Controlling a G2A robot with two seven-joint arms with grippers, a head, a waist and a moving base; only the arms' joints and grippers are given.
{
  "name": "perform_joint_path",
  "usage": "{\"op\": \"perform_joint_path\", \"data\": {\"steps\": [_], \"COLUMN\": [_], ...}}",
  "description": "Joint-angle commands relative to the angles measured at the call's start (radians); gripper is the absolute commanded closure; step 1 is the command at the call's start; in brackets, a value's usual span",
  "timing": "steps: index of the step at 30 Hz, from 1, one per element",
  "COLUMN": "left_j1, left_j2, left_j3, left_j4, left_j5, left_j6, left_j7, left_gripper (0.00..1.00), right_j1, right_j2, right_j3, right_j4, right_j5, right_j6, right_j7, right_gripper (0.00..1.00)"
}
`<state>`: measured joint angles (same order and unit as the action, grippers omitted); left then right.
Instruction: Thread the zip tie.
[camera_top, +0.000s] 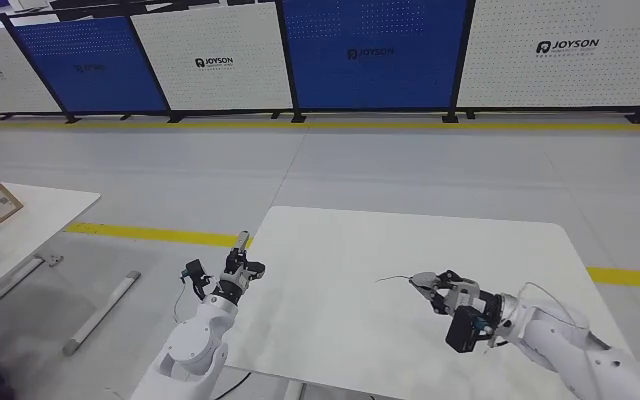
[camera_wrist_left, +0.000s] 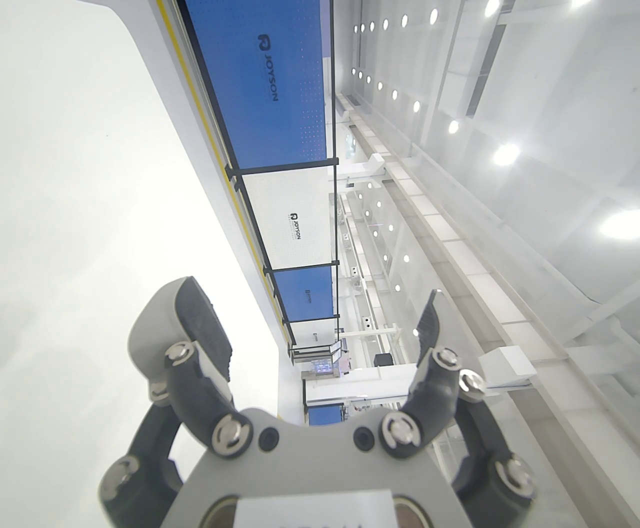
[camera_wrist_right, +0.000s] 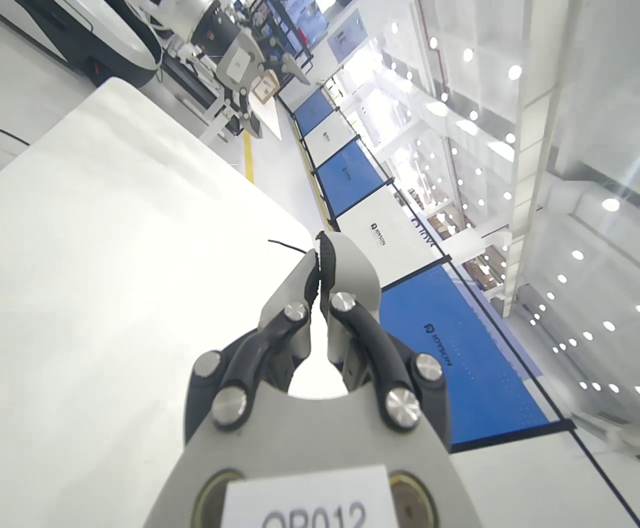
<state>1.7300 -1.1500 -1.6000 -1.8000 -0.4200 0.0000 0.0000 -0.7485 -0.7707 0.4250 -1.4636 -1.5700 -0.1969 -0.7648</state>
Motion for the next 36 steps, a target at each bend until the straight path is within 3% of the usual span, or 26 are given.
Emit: {"op": "perform_joint_path", "data": {"steps": [1, 12, 15, 18, 22, 23, 26, 27, 36], "left_j1": [0.000, 0.000, -0.007, 0.010, 0.048, 0.056, 0.044, 0.026, 0.018], "left_j2": [0.000, 0.000, -0.002, -0.001, 0.002, 0.003, 0.006, 0.007, 0.007], "left_j3": [0.000, 0.000, -0.003, -0.018, 0.003, 0.020, 0.051, 0.063, 0.062], "left_j4": [0.000, 0.000, -0.018, -0.078, -0.163, -0.178, -0.186, -0.153, -0.146], "left_j5": [0.000, 0.000, -0.044, -0.131, -0.125, -0.126, -0.142, -0.164, -0.167], "left_j6": [0.000, 0.000, 0.008, 0.068, 0.149, 0.186, 0.324, 0.340, 0.340], "left_j7": [0.000, 0.000, -0.023, -0.110, -0.181, -0.208, -0.264, -0.265, -0.251], "left_gripper": [0.00, 0.00, 0.00, 0.00, 0.00, 0.00, 0.00, 0.00, 0.00], "right_j1": [0.043, 0.050, 0.050, 0.050, 0.050, 0.050, 0.050, 0.050, 0.050], "right_j2": [-0.002, -0.002, -0.002, -0.002, -0.002, -0.002, -0.002, -0.002, -0.002], "right_j3": [-0.055, -0.063, -0.063, -0.063, -0.063, -0.063, -0.063, -0.063, -0.063], "right_j4": [0.022, 0.025, 0.025, 0.025, 0.025, 0.025, 0.025, 0.025, 0.025], "right_j5": [0.000, 0.000, 0.000, 0.000, 0.000, 0.000, 0.000, 0.000, 0.000], "right_j6": [0.023, 0.022, 0.022, 0.022, 0.022, 0.022, 0.022, 0.022, 0.022], "right_j7": [-0.020, -0.023, -0.023, -0.023, -0.023, -0.023, -0.023, -0.023, -0.023], "right_gripper": [1.00, 1.00, 1.00, 1.00, 1.00, 1.00, 1.00, 1.00, 1.00]}}
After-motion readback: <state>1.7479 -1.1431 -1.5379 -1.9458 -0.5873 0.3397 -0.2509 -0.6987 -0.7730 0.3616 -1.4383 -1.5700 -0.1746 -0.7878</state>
